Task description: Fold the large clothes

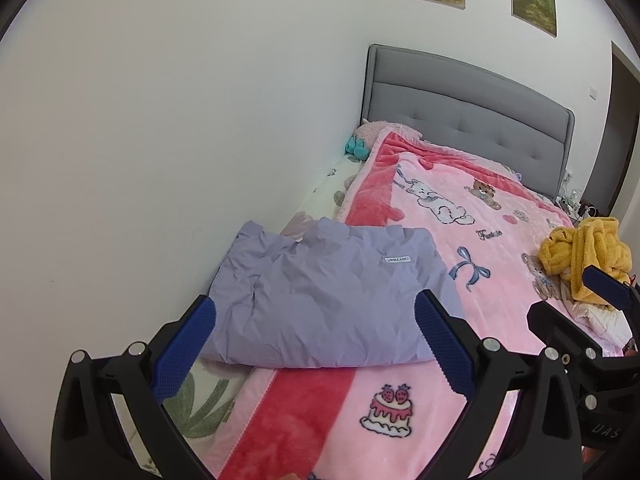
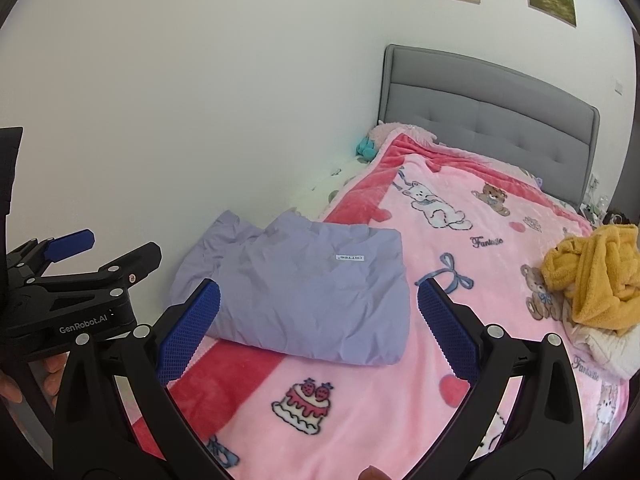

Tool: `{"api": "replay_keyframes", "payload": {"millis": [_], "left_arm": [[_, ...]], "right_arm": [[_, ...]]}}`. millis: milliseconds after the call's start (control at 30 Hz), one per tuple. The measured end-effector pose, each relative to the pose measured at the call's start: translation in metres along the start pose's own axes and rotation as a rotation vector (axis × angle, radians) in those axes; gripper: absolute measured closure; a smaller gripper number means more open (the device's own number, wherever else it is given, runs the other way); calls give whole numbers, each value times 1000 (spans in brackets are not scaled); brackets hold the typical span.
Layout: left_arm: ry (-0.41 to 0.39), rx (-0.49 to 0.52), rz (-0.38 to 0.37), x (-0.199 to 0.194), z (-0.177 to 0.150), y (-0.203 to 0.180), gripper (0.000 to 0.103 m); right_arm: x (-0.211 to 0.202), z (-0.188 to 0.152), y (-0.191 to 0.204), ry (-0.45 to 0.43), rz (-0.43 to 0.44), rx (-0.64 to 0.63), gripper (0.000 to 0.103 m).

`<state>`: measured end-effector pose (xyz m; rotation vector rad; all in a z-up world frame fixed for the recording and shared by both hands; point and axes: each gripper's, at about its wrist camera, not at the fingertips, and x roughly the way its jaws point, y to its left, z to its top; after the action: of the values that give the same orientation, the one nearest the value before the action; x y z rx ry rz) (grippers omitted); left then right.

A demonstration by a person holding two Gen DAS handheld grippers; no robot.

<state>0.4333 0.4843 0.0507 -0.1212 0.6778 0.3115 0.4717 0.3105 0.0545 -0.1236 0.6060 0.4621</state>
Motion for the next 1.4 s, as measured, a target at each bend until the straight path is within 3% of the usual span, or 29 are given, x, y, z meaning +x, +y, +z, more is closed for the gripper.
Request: {"api": "replay_keyframes", "payload": {"millis": [1400], "left_arm": [[-17,2,-17,-9,11,3,5]], "right_arm": [[-4,5,4,-17,-1,0,8]]}}
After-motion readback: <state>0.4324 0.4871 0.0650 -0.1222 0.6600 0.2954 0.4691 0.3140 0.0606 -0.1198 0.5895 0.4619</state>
